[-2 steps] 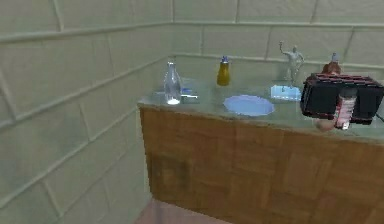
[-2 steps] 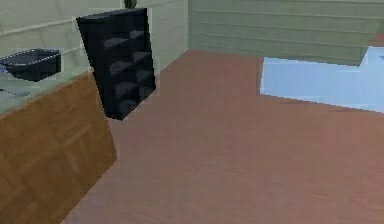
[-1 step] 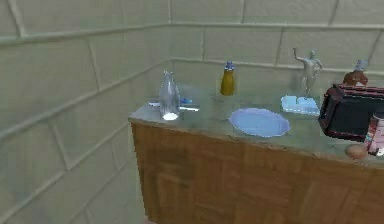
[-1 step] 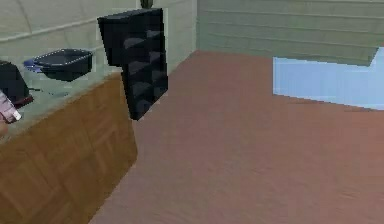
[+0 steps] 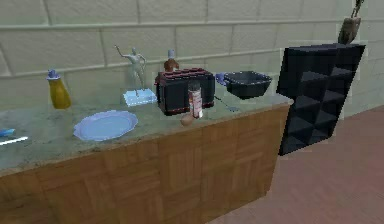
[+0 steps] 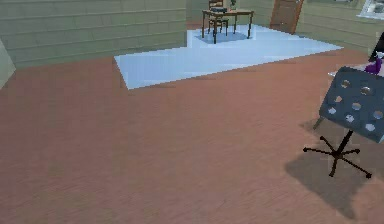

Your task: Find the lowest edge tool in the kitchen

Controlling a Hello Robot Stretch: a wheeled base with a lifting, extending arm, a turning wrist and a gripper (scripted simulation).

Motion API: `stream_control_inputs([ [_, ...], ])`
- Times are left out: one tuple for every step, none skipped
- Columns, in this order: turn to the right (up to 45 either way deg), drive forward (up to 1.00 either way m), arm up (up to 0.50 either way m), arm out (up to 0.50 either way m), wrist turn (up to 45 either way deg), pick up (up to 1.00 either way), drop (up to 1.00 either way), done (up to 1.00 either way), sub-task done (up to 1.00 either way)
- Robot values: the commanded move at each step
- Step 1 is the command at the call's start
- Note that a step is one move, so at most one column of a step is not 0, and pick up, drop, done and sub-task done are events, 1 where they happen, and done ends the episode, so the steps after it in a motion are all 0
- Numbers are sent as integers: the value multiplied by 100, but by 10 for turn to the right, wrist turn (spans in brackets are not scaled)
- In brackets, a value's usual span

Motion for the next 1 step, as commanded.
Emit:
stream_control_inputs([
  [90, 0, 0, 0, 0, 0, 0, 0, 0],
])
